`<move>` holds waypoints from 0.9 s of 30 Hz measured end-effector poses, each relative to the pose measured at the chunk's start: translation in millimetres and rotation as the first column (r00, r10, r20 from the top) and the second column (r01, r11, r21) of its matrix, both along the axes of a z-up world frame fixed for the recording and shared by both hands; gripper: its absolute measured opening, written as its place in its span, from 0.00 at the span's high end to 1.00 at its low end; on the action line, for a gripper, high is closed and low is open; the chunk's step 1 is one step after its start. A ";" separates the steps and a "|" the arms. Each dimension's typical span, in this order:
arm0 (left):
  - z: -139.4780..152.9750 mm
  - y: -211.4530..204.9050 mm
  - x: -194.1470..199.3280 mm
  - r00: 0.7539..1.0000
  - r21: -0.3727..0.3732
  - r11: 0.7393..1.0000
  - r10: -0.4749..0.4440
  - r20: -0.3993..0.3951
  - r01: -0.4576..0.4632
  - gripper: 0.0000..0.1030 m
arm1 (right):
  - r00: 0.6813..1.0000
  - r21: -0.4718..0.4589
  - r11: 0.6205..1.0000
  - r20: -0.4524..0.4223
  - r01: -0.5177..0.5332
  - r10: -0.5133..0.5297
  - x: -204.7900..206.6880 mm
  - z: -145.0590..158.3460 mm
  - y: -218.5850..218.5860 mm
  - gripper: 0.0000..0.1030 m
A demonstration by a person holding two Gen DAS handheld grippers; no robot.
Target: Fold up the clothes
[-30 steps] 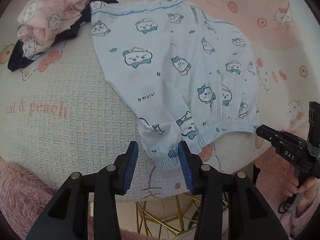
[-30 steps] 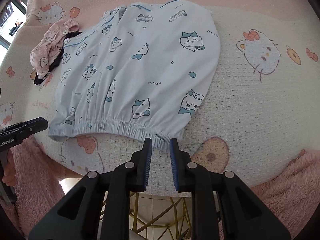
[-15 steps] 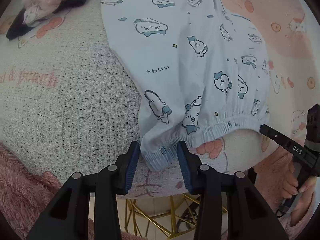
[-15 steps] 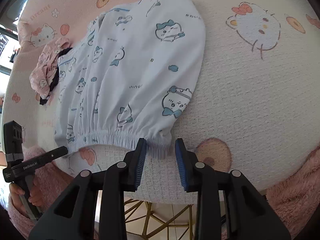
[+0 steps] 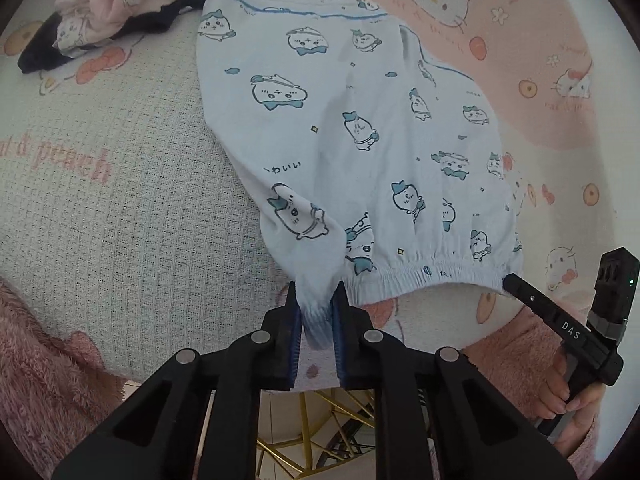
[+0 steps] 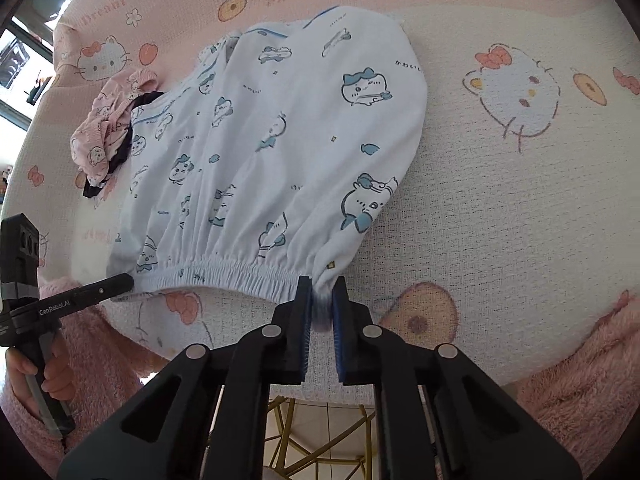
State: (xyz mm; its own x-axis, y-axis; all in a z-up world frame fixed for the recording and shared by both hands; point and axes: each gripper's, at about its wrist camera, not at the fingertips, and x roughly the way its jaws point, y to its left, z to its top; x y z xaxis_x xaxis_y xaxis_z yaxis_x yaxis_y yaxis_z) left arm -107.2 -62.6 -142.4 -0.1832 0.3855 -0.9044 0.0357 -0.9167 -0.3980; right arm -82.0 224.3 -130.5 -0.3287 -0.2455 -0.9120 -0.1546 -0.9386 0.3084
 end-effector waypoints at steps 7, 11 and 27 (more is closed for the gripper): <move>5.0 0.3 18.6 0.999 -0.004 0.999 -0.042 0.016 0.042 0.87 | 1.000 -0.005 1.000 0.017 0.017 -0.017 36.0 11.5 9.2 0.92; 0.0 2.2 24.6 0.998 -0.013 0.999 -0.042 0.054 0.042 0.87 | 0.997 -0.024 0.999 0.060 0.046 -0.044 44.5 2.1 11.8 0.92; 33.2 -29.3 11.7 0.998 -0.044 0.999 -0.018 0.053 0.021 0.68 | 0.999 -0.059 0.998 0.046 0.018 -0.015 43.4 39.8 6.4 0.80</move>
State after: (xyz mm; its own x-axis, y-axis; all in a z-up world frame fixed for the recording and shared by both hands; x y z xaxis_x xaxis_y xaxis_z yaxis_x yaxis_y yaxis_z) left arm -95.4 -91.9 -109.2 -0.1274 0.3474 -0.9290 0.0375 -0.9343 -0.3546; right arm -38.6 230.7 -90.6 -0.2920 -0.2945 -0.9099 -0.1852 -0.9160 0.3559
